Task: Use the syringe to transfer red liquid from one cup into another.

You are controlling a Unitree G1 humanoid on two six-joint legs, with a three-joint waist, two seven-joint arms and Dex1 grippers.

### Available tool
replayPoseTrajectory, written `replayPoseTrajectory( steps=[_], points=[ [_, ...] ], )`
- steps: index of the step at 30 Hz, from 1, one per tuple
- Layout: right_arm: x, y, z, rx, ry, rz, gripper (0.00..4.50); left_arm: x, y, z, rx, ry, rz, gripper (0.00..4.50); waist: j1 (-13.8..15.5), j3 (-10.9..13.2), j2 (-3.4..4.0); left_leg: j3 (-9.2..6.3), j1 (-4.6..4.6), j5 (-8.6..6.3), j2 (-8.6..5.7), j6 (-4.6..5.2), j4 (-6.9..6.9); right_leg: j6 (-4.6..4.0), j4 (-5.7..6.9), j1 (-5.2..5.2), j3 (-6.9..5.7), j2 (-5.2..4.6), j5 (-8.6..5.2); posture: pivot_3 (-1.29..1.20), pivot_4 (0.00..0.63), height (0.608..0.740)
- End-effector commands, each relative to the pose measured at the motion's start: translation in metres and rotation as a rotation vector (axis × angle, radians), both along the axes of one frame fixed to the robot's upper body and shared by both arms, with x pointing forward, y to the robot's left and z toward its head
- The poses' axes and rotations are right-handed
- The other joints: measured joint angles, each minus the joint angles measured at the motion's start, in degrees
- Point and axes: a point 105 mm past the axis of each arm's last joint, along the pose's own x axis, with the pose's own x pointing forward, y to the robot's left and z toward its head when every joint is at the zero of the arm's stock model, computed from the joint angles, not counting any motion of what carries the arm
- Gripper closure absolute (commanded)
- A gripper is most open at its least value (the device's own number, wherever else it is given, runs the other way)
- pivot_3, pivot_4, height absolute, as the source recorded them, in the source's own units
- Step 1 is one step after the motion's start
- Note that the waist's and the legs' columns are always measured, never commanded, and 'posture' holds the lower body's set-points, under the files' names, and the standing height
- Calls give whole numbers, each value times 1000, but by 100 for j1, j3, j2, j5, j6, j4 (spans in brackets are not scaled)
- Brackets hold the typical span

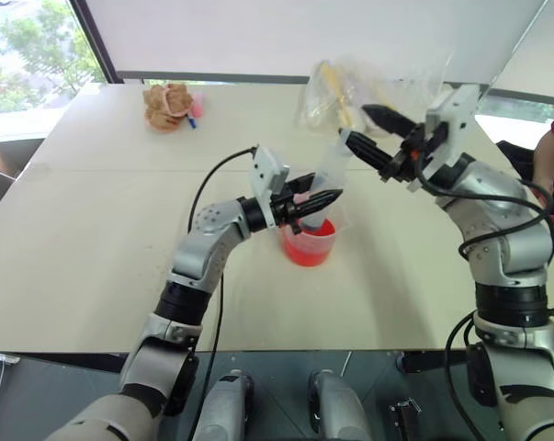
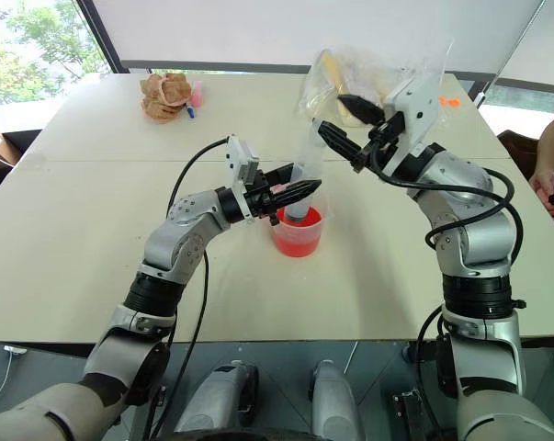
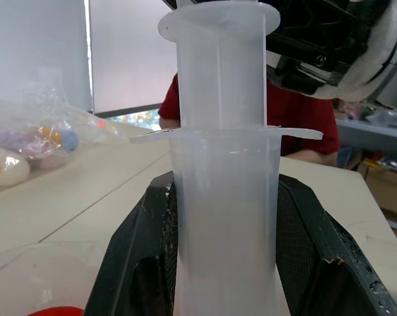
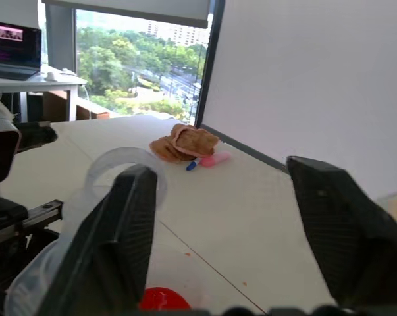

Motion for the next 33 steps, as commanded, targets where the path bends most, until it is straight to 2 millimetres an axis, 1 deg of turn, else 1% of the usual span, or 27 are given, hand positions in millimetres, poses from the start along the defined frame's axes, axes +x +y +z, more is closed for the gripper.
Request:
replayPoseTrajectory(
  steps=[1,4,5,7,9,11,13,17,19,20,22,24,25,27,29,31,33],
  points=[
    [-20,-27,24,132,-68,-35,1546,-3,-6,-1,17,4,-34,3113,19,0,0,0,-1,0,0,0,0,0,0,0,0,0,0,0,150,737],
    [-37,-57,18,322,5,-11,1546,3,-1,5,-10,13,-11,3113,26,0,0,-1,-4,-1,3,1,0,0,-2,3,-2,-3,0,0,150,737],
    [-41,-63,18,364,17,0,1546,4,0,7,-18,17,-6,3113,21,0,0,-3,-5,-1,4,2,0,0,-2,3,-1,-4,0,0,150,737],
    [-45,-69,20,400,12,-16,1546,5,1,9,-21,15,-3,3113,-9,0,0,-5,-3,-2,5,4,0,0,-2,3,0,-8,0,0,150,737],
    [-49,-80,27,493,-25,-34,1546,7,3,15,-17,-14,12,3113,-47,-2,4,4,6,-2,8,4,-1,0,0,2,2,-7,0,0,150,737],
    [-53,-89,30,566,-37,-37,1546,10,4,19,-17,-24,19,3113,-53,-2,4,3,6,-2,9,4,0,-1,0,3,1,5,0,0,150,737],
    [-49,-89,20,508,-5,-81,1546,12,6,27,-46,-23,23,3113,-52,-2,4,1,6,-2,9,4,-1,-1,1,2,2,7,0,0,150,737],
    [-40,-76,5,377,46,-107,1546,11,5,53,-100,-62,16,3113,-42,-2,4,2,3,-2,8,4,0,0,0,2,2,7,0,0,150,737],
    [-34,-70,-5,293,65,-129,1546,11,6,75,-129,-115,19,3113,-30,-1,4,2,2,-2,7,4,1,0,1,1,2,7,0,0,150,737],
    [-32,-69,-7,269,69,-135,1546,11,6,83,-140,-132,20,3113,-24,-1,4,2,1,-2,5,4,2,0,0,1,1,8,0,0,150,737],
    [-27,-66,-14,204,78,-149,1546,14,9,107,-167,-188,41,3113,-8,-1,3,6,0,-2,3,4,2,0,-1,1,1,7,-1,0,150,737],
    [-24,-62,-19,153,80,-152,1546,20,12,124,-188,-229,71,3113,0,-1,3,10,-2,-2,1,4,3,1,-4,1,0,8,-1,0,150,737],
    [-23,-60,-20,140,79,-149,1546,24,14,129,-194,-241,90,3113,1,-1,3,12,-2,-2,0,4,2,1,-6,1,-1,8,-1,0,150,737],
    [-21,-56,-19,116,67,-146,1546,35,17,133,-195,-253,132,3113,-2,-1,3,13,-1,-2,-1,4,2,1,-6,2,-1,8,-1,0,150,737],
    [-20,-55,-17,105,54,-145,1546,45,19,131,-185,-257,168,3113,-6,-1,3,14,-1,-2,-1,4,2,1,-5,2,-1,8,-1,0,150,737],
    [-19,-53,-13,105,37,-144,1546,58,20,122,-174,-232,197,3113,-2,-1,3,14,-1,-2,-2,4,2,1,-5,2,-2,8,0,0,150,737],
    [-19,-52,-9,107,21,-144,1546,65,20,114,-166,-217,206,3113,-3,1,1,15,-1,-2,-2,4,1,2,-5,2,-3,8,0,0,150,737]
  ],
)
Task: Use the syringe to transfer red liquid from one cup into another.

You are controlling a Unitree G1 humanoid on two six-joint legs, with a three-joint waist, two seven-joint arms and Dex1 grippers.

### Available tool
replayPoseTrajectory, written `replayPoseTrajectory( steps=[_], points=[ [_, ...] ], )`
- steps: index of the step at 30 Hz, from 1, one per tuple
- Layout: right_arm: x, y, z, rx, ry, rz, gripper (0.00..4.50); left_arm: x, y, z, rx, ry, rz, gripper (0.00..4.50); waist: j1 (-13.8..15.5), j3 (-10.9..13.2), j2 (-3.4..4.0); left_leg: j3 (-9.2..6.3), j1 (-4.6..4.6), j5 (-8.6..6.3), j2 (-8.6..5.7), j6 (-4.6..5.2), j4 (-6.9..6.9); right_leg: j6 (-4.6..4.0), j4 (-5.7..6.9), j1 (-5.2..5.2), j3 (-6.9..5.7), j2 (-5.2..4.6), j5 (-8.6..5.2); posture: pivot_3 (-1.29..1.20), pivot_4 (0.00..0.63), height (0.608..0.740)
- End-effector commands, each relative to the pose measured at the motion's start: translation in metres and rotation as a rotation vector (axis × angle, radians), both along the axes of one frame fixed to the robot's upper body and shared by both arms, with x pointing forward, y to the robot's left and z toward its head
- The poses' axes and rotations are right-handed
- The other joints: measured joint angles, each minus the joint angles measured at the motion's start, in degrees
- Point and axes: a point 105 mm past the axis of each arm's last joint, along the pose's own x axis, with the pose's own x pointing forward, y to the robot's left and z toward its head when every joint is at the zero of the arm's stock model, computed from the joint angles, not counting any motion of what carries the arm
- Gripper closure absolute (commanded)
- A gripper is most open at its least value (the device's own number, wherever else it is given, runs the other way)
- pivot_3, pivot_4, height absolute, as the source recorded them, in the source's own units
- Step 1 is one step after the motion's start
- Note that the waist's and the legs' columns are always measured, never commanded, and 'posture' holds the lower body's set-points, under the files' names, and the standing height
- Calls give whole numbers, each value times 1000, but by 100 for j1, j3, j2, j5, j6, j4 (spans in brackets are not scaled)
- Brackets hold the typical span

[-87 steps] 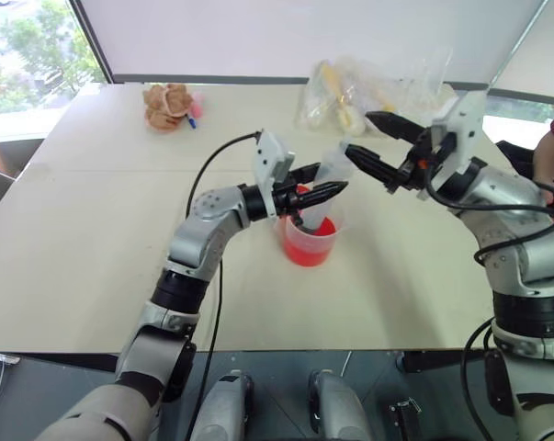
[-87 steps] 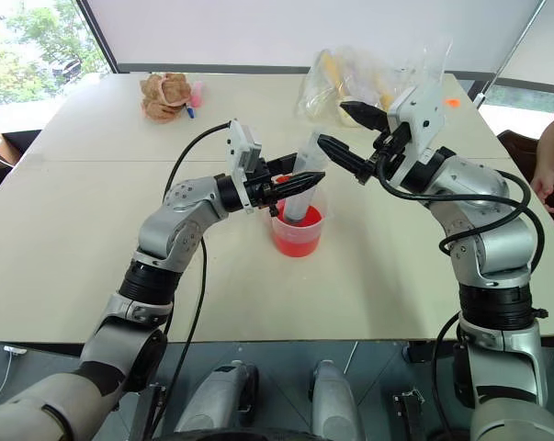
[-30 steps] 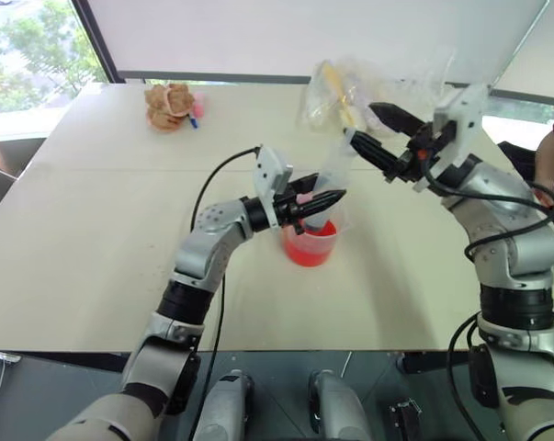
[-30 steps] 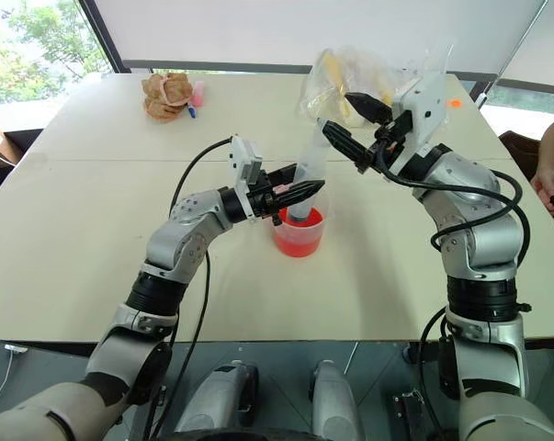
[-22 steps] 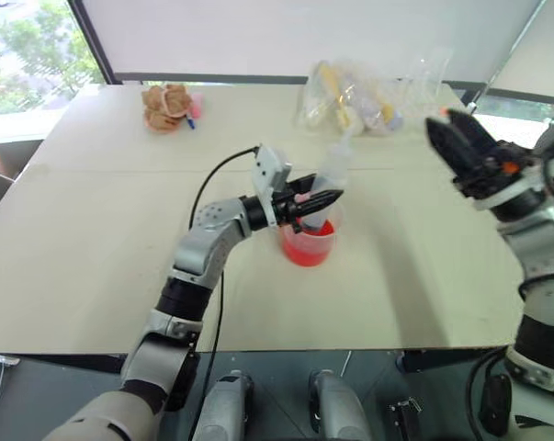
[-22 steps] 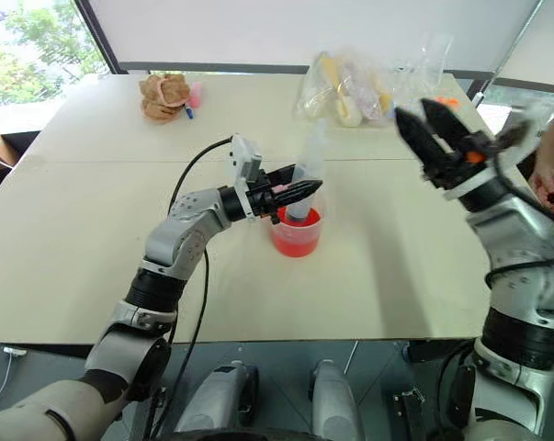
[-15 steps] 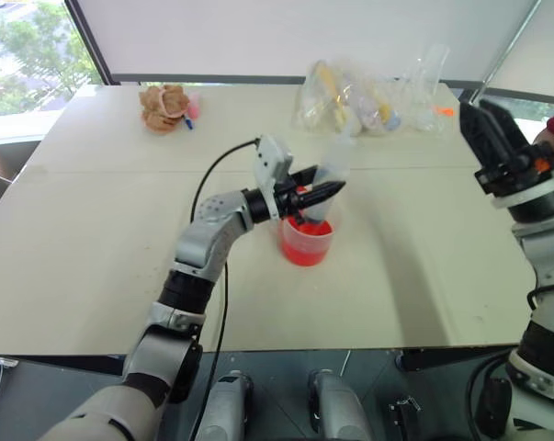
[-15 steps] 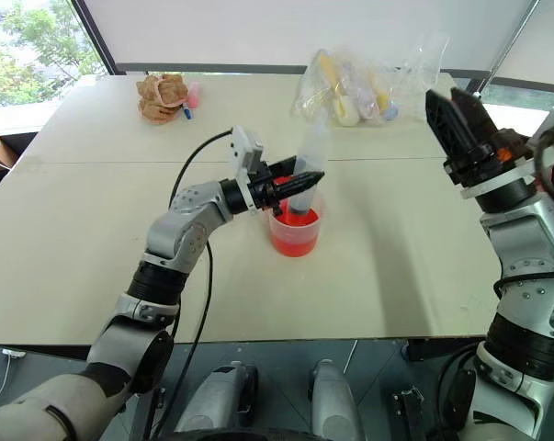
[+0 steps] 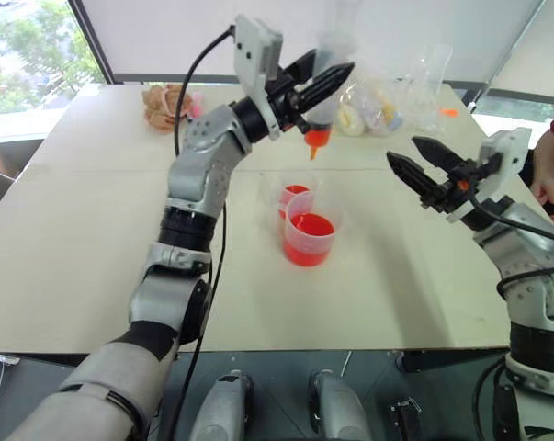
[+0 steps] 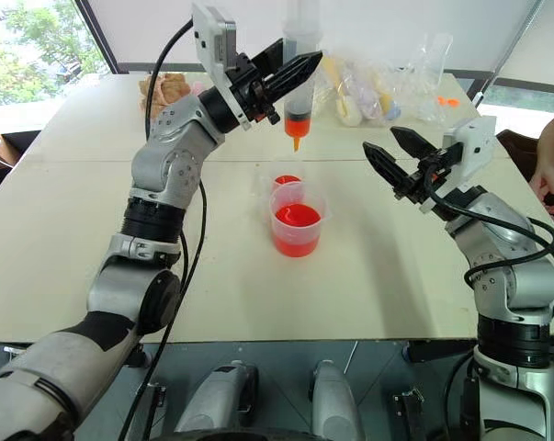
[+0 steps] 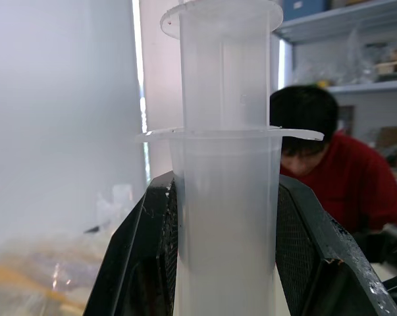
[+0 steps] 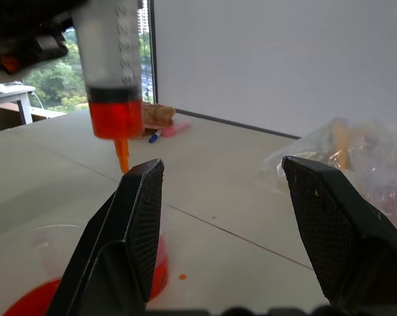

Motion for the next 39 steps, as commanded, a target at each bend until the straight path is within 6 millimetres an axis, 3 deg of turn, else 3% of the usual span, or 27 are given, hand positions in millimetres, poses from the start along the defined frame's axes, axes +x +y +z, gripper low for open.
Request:
replayPoseTrajectory(
  steps=[1,6,13,20,33,36,39],
  points=[
    [-4,1,22,-16,-96,-9,1546,7,1,1,-2,-33,24,3113,3,3,-4,0,0,0,0,0,0,0,0,0,0,0,0,0,150,737],
    [7,4,46,-22,-203,-49,1546,13,-4,-24,38,6,18,3113,0,4,-5,-1,-4,0,0,0,-1,1,0,-1,-3,0,1,0,150,737],
    [32,31,81,-43,-314,22,1546,10,-8,-31,61,8,-25,3113,-53,4,-5,-2,-2,0,0,0,-6,1,6,-4,-8,1,1,0,150,737],
    [51,54,74,-66,-306,106,1546,1,-9,-40,108,-5,-86,3113,-115,4,-5,-6,-4,0,-1,0,-9,2,7,-5,-10,0,2,0,150,737],
    [58,82,72,-91,-296,235,1546,-2,-9,-57,167,-7,-89,3113,-136,5,-4,-8,-3,0,0,-1,-11,2,10,-7,-11,0,2,0,150,737],
    [57,91,71,-102,-304,267,2393,1,-7,-53,150,-7,-65,3113,-138,5,-4,-9,-3,0,0,-1,-10,2,10,-7,-11,0,2,0,150,737],
    [56,97,72,-100,-308,290,3995,2,-5,-51,139,-9,-54,3113,-137,5,-4,-9,-3,0,0,-1,-11,2,11,-8,-11,0,2,0,150,737]
  ],
)
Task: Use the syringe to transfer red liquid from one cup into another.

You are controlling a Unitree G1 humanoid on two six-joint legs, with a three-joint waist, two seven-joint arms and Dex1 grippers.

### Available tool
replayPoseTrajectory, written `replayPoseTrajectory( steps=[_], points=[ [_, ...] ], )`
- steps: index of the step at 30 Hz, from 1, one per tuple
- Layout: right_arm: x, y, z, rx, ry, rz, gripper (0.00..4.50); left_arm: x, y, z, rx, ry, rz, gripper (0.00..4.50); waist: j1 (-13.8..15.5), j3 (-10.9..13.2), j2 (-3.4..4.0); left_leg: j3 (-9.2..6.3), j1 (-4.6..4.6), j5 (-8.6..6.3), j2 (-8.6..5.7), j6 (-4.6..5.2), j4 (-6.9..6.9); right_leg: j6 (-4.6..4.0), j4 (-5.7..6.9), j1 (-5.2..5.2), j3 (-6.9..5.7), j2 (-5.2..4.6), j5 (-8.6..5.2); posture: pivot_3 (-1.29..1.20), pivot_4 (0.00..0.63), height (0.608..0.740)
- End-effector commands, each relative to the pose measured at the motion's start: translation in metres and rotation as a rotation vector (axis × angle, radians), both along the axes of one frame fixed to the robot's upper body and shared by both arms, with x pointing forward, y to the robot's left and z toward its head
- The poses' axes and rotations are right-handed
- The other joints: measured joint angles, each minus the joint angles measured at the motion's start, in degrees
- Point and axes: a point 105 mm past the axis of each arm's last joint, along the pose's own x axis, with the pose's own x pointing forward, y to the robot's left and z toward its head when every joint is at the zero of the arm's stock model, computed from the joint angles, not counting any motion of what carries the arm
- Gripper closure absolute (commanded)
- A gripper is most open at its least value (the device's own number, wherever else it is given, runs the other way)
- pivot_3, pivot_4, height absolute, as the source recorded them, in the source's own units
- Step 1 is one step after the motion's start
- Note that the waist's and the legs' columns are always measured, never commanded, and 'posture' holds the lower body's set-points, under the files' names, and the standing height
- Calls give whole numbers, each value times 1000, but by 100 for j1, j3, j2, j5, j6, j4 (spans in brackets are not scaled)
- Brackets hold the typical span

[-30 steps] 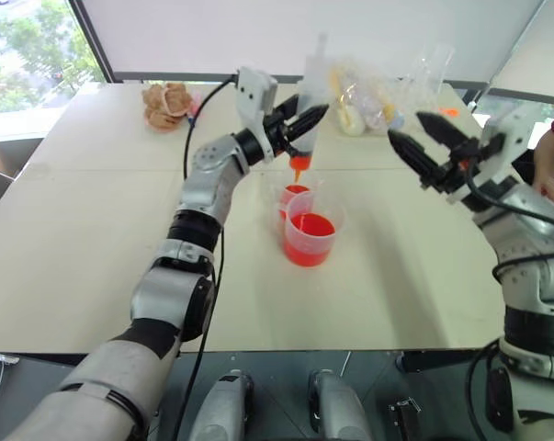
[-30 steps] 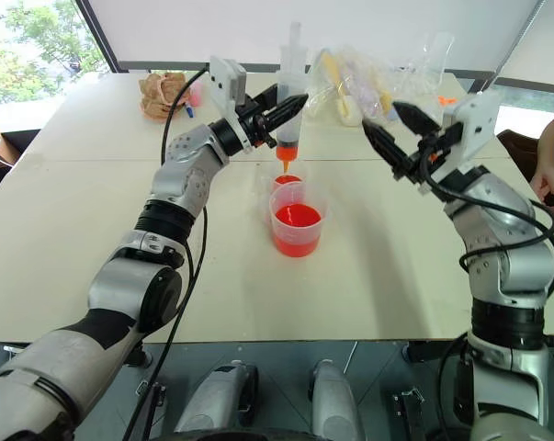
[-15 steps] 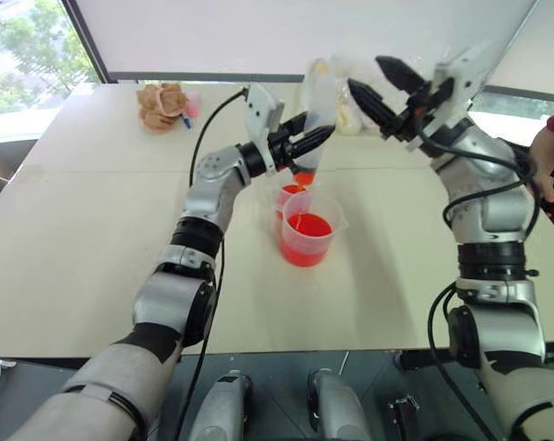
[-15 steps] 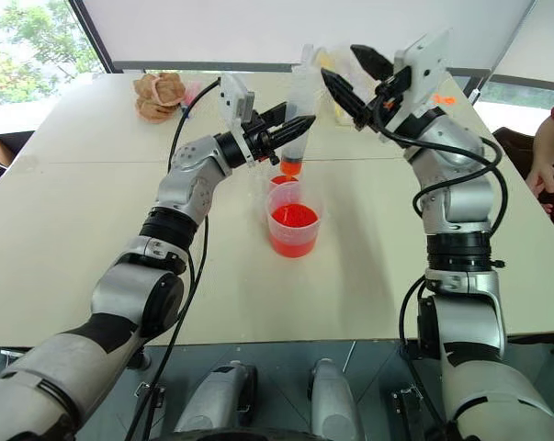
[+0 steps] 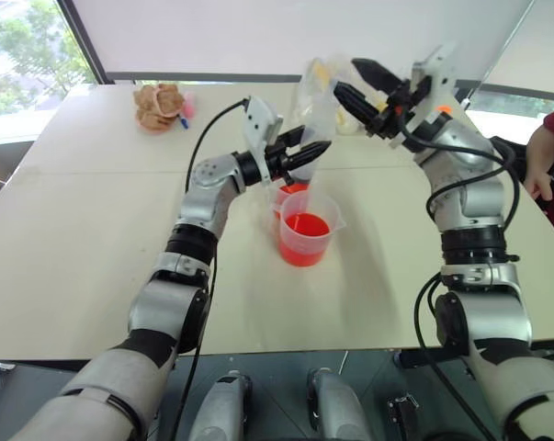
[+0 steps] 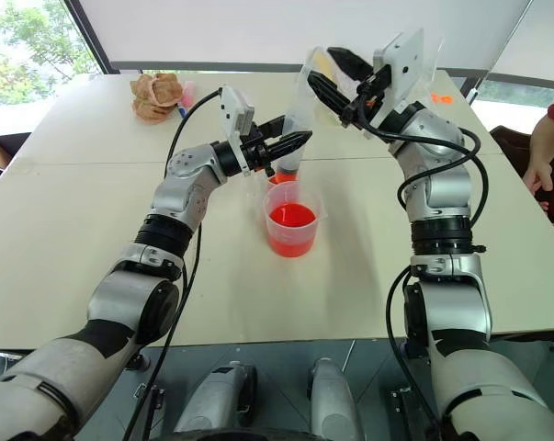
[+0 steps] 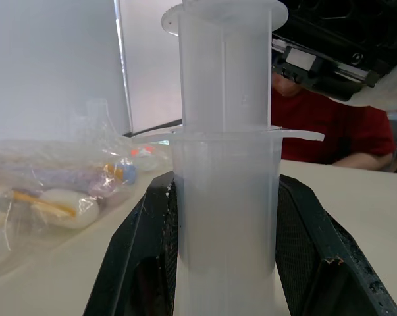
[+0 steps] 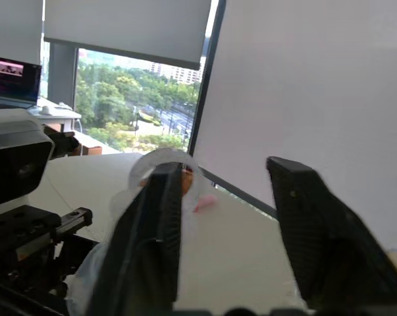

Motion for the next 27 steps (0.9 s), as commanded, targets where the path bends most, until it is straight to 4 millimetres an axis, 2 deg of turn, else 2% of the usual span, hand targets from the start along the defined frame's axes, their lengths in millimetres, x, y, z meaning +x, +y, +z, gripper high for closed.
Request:
replayPoseTrajectory(
  steps=[1,7,15,27],
  points=[
    [-8,16,16,-16,-67,57,4489,-4,-5,20,-25,-71,-11,3113,1,0,0,0,0,0,0,0,0,0,0,0,0,0,0,0,150,737],
    [-10,30,-1,-44,-27,97,4489,-3,1,33,-80,-79,13,3113,5,0,1,0,0,0,0,-1,0,0,0,-1,1,0,0,0,150,737],
    [-14,43,-18,-50,23,141,4489,-4,-1,45,-111,-101,14,3113,2,0,1,0,0,0,-1,-1,0,0,1,-1,0,0,1,0,150,737],
    [-15,54,-41,-51,94,163,4489,-3,2,58,-139,-124,29,3113,-1,0,1,0,0,0,0,-1,-1,1,4,-3,0,0,1,0,150,737]
  ],
)
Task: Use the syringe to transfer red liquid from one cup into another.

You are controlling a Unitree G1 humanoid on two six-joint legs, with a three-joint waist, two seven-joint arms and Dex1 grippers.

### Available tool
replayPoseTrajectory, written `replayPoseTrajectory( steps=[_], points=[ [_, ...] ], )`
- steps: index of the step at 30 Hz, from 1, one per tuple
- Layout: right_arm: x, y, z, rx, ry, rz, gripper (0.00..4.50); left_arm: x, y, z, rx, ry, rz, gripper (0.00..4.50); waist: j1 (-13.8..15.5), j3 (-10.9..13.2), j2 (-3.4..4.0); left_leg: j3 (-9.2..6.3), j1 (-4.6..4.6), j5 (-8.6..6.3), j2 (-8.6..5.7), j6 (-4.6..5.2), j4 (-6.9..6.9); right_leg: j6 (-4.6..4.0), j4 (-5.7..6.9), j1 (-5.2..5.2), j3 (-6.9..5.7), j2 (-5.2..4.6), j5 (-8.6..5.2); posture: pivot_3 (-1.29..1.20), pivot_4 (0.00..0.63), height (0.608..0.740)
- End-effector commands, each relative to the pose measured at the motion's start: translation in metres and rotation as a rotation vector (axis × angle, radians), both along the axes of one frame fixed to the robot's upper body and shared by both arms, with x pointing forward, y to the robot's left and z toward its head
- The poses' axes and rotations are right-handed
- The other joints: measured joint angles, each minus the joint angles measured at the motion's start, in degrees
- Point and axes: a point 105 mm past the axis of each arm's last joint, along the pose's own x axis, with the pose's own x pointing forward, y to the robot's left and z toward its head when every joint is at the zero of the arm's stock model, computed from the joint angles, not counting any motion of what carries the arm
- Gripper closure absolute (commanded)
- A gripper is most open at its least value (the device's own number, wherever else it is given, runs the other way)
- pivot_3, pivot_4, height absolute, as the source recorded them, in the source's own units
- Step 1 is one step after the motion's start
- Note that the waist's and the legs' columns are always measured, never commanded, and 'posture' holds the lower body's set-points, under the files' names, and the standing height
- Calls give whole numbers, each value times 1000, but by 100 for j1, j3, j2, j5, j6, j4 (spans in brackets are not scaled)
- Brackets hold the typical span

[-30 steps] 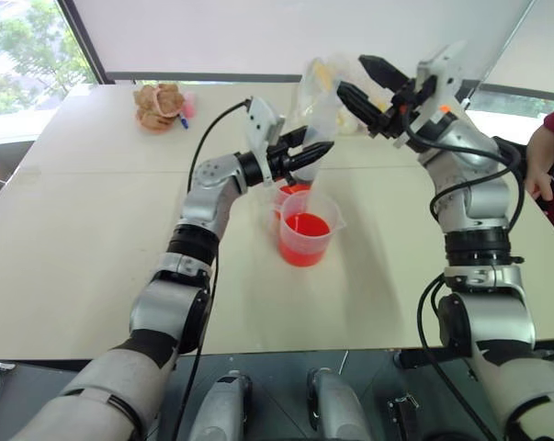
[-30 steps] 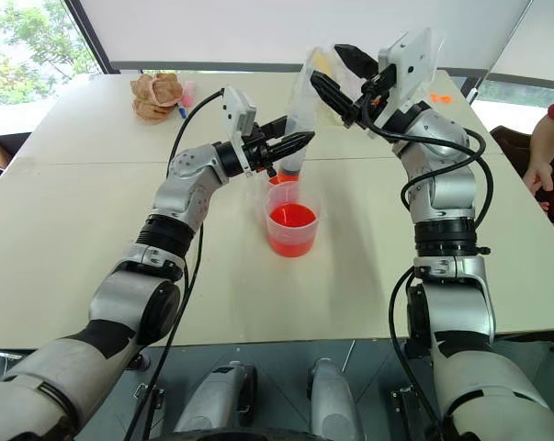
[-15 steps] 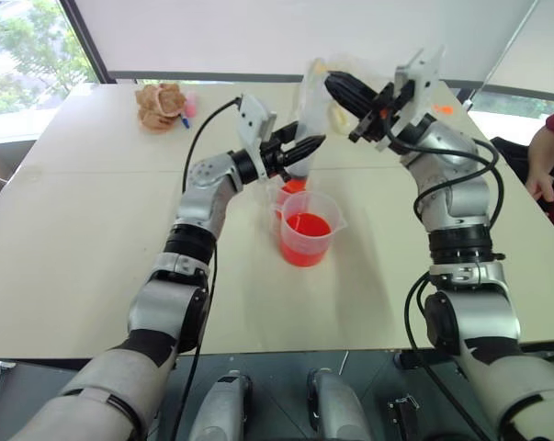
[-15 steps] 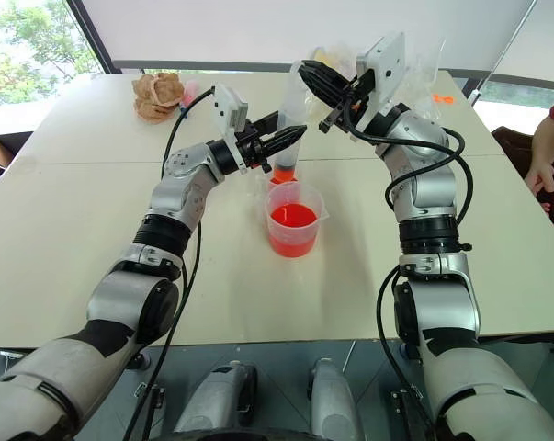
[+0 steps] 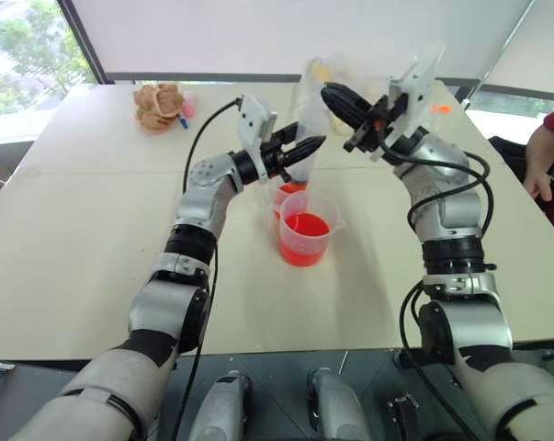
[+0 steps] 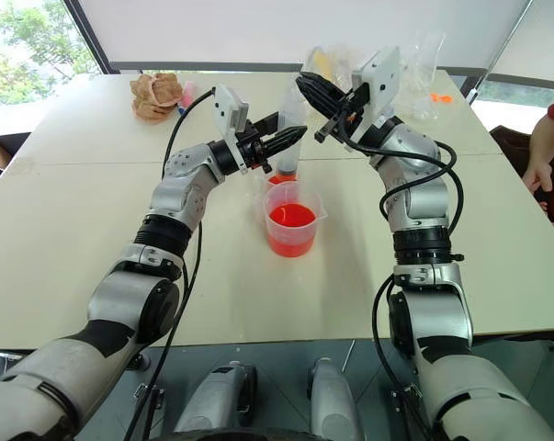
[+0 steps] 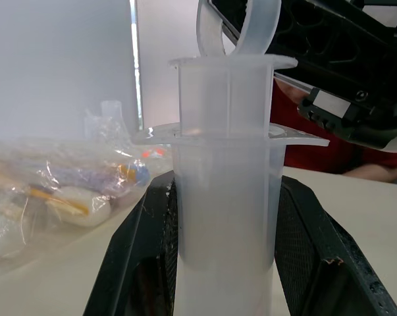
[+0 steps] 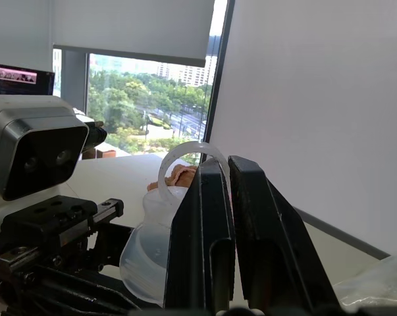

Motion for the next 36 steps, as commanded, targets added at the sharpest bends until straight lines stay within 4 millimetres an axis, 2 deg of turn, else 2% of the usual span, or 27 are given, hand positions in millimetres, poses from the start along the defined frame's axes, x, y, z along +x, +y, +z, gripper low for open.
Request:
replayPoseTrajectory(
  steps=[1,10,16,19,25,29,32,36],
  points=[
    [-12,38,-21,-78,40,143,4489,-6,-2,56,-106,-140,12,3113,0,0,0,0,0,0,0,0,0,0,0,0,0,0,0,0,150,737],
    [-9,40,-34,-91,80,138,4489,-6,0,61,-110,-157,20,3113,-3,0,0,0,0,0,0,0,0,0,1,0,0,0,0,0,150,737],
    [-10,41,-35,-88,80,135,4489,-6,0,62,-113,-161,23,3113,-2,0,0,0,0,0,0,0,0,0,1,0,0,0,0,0,150,737],
    [-12,38,-29,-62,75,143,3529,-6,0,62,-115,-162,24,3113,-14,0,0,-1,0,0,0,0,0,0,1,0,0,0,0,0,150,737],
    [-18,20,-13,0,58,100,596,-10,1,65,-118,-173,18,3113,18,1,3,-2,-1,0,0,-1,-1,0,4,-4,0,0,0,0,150,737],
    [-30,-4,-2,64,66,62,596,-18,1,71,-133,-172,-14,3113,38,2,3,-5,-7,0,-2,-1,0,1,0,-4,-1,-2,1,0,150,737],
    [-48,-27,-2,102,103,51,596,-25,0,73,-144,-112,-58,3113,32,2,1,-7,-7,0,-1,-1,-3,1,-3,-3,-1,-2,1,0,150,737],
    [-59,-59,1,170,140,-22,596,-29,2,73,-121,-117,-38,3113,0,2,3,-12,-4,0,2,0,-2,1,0,-2,2,-2,1,0,150,737]
  ],
)
